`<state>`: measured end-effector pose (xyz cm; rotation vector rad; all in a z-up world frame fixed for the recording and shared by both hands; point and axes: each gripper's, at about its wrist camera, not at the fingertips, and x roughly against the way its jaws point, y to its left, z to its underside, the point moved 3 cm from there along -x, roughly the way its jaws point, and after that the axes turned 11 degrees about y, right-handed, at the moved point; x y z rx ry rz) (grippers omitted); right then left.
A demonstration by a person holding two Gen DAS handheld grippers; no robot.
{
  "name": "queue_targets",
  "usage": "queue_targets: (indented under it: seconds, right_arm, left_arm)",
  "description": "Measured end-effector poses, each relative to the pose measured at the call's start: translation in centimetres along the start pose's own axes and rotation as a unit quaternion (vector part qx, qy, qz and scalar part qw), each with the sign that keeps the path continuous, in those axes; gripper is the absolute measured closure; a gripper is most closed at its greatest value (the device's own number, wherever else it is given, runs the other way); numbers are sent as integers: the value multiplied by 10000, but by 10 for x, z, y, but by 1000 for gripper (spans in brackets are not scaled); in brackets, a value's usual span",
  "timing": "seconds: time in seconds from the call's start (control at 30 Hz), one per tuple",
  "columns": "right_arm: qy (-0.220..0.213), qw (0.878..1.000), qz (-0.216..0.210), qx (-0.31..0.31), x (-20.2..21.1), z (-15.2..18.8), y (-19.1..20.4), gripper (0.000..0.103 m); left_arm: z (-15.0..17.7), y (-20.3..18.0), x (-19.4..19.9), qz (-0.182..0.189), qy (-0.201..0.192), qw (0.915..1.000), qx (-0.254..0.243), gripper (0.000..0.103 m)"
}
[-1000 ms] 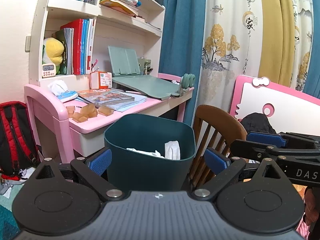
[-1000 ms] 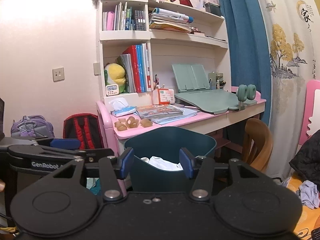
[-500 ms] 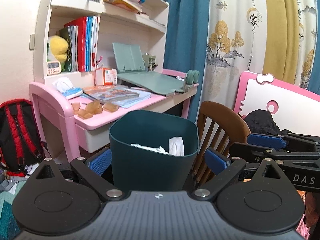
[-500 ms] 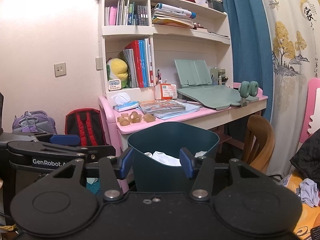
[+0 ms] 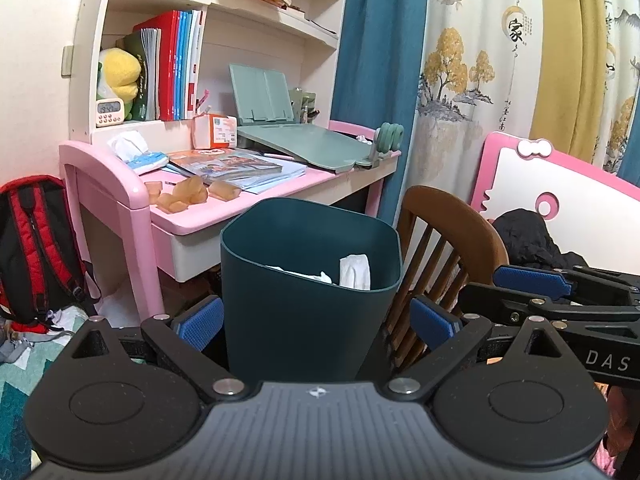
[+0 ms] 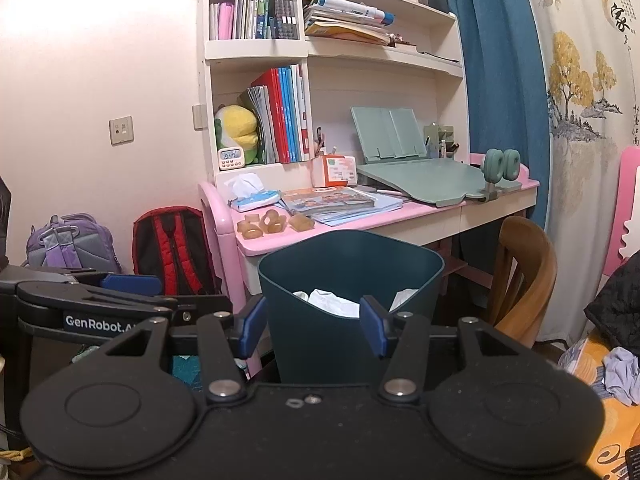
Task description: Collect trash
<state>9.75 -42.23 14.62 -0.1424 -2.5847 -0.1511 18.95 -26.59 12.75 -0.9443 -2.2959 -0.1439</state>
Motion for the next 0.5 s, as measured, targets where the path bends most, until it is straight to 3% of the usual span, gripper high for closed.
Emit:
queue_targets:
  seconds: [0.5]
  right_arm:
    - [34,10000,-37,40,-1,-1,4,51]
  left_arm:
    - [3,2,3,-28,-101,9999,29,3]
